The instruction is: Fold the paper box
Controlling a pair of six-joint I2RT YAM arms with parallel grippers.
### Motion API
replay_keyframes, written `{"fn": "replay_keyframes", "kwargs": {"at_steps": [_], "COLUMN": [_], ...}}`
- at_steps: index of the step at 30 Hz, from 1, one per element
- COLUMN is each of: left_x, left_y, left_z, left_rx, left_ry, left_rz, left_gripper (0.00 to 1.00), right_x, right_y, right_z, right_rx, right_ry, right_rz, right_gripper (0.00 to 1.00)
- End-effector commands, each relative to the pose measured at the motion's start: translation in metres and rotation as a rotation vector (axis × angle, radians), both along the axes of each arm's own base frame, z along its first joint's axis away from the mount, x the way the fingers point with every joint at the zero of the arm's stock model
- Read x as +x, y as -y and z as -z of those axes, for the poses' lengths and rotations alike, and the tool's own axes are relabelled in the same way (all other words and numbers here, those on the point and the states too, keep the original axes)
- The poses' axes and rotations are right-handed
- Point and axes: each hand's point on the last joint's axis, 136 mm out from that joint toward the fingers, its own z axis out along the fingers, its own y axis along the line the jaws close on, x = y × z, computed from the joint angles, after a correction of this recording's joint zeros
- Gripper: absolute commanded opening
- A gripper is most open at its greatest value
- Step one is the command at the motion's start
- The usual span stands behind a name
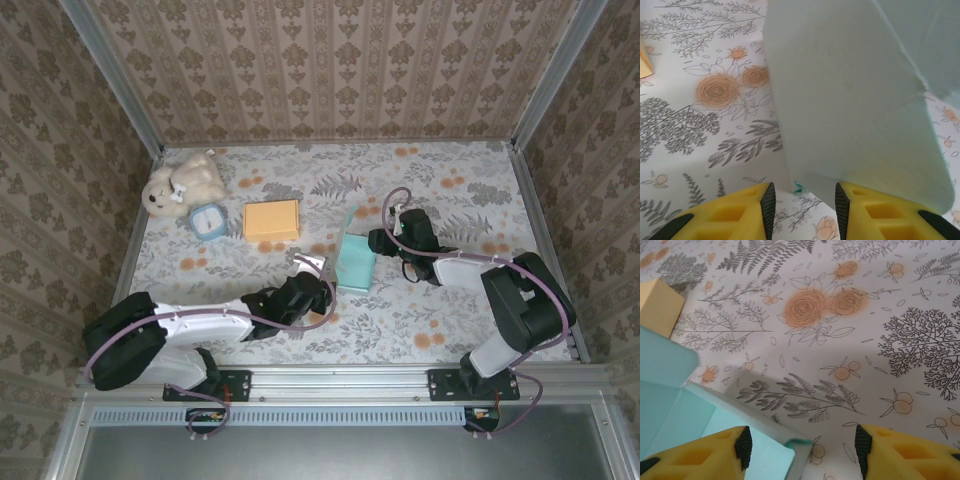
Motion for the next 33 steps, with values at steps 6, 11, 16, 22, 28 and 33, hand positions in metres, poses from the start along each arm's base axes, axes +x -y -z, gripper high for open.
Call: {"fn": "replay_keyframes", "kwargs": {"at_steps": [6, 11, 16, 22, 28, 33], "left_x": [0.012, 0.026, 0.045, 0.050, 0.047, 0.039], "left_y": [0.028, 0.012, -0.007, -0.028, -0.073, -0.101], "left_z": [0.000, 0.002, 0.003, -0.011, -0.024, -0.036], "left_rx": [-0.048, -0.034, -0.047, -0.027, -0.020, -0.041], "left_ry": [-0.028, -0.004, -0.005, 0.049, 0.106, 0.134], "left_rz": [-0.034, -0.128, -0.197, -0.248, -0.349, -0.390], "left_gripper": [0.35, 0.35, 0.36, 0.35, 0.35, 0.36], "right_x": [0.025, 0.025, 0.016, -0.007, -0.048, -0.083], "right_y": [-0.007, -0.010, -0.013, -0.009, -0.006, -0.032], "right_z": [0.005, 0.011, 0.013, 0.010, 0.019, 0.025], "right_rx": [0.257, 0.276, 0.327, 0.315, 0.212, 0.136], "right_ry": [-0.036, -0.054, -0.066, -0.073, -0.087, -0.114], "right_rz": [-0.035, -0.040, -0.034, 0.001, 0.041, -0.026], "right_gripper": [0.59, 0.59, 0.58, 0.58, 0.58, 0.58]}}
